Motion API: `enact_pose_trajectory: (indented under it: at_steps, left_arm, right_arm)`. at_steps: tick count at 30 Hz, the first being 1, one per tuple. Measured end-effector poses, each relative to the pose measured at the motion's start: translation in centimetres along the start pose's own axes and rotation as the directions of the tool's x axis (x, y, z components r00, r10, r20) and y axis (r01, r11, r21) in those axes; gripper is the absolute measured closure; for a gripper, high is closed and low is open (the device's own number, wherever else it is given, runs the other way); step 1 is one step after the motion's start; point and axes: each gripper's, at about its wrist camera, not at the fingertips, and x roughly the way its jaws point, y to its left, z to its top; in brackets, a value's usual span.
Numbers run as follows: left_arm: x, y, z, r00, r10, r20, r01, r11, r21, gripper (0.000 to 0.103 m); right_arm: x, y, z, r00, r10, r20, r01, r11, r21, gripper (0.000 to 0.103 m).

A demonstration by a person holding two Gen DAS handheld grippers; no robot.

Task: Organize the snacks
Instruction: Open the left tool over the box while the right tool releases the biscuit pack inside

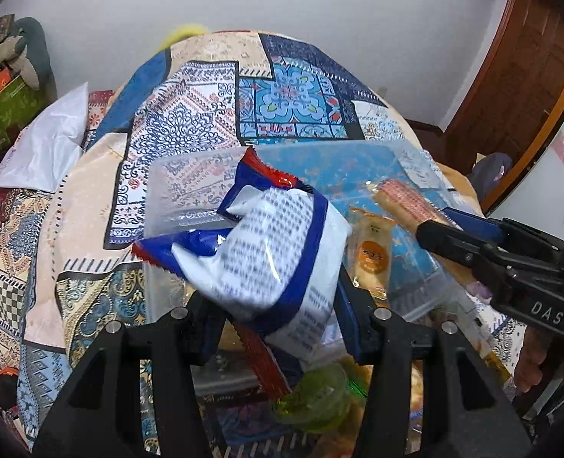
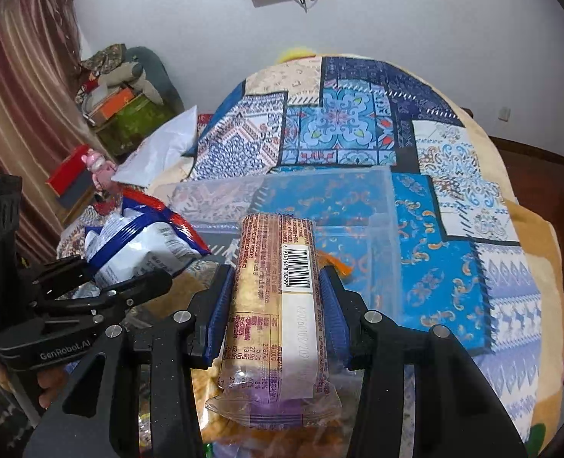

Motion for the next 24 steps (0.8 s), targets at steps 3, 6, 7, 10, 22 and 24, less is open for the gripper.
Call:
enact_pose_trajectory:
  at_steps: [3,6,7,10,22,24]
  left_arm:
    - [0.6,-0.1,0.1,1.000,-0.003,-0.004,0.003,1.000,0.005,0.052]
    - [0.8,-0.3,0.3,1.000,-0.007,0.002,0.007,1.000,0.010,0.052]
    - [0.6,-0.4,0.3,1.000,-0.005,0.010,0.004,1.000,0.010,0.052]
    - [0.1,-0.8,0.4,1.000,0.004,0.020,-0.004,1.000,0.026,0.052]
    - [-5.1,-1.8,-1.1,0.998,0.033,0.045,-0.035,0.998,0.057,0.050]
    - [-6.1,-1.8,-1.8,0.998,0.041,0.047,-0.043,0.997,0.059,0.049]
  right_arm:
    - [0.8,0.0,-0.1,1.000,-0.004,-0.017,0.004,1.000,-0.012,0.061]
    - [1.3,0.2,-0.2,1.000,-0.007,-0.030,0.006,1.000,-0.025,0.061]
    - [1.4,0.3,-0.3,0.999,-0.008,-0.038,0.007,1.000,-0.030,0.061]
    - [1.7,0.6,-0.5,0.998,-0.016,-0.059,0.013,0.999,-0.044,0.060]
    - [-3.9,0.8,-1.0,0.999,-0.039,0.006,0.039,0.998,-0.052,0.059]
    - [-5.3,0.7,-1.5,0.999,-0.041,0.018,0.042,0.998,-0.049,0.058]
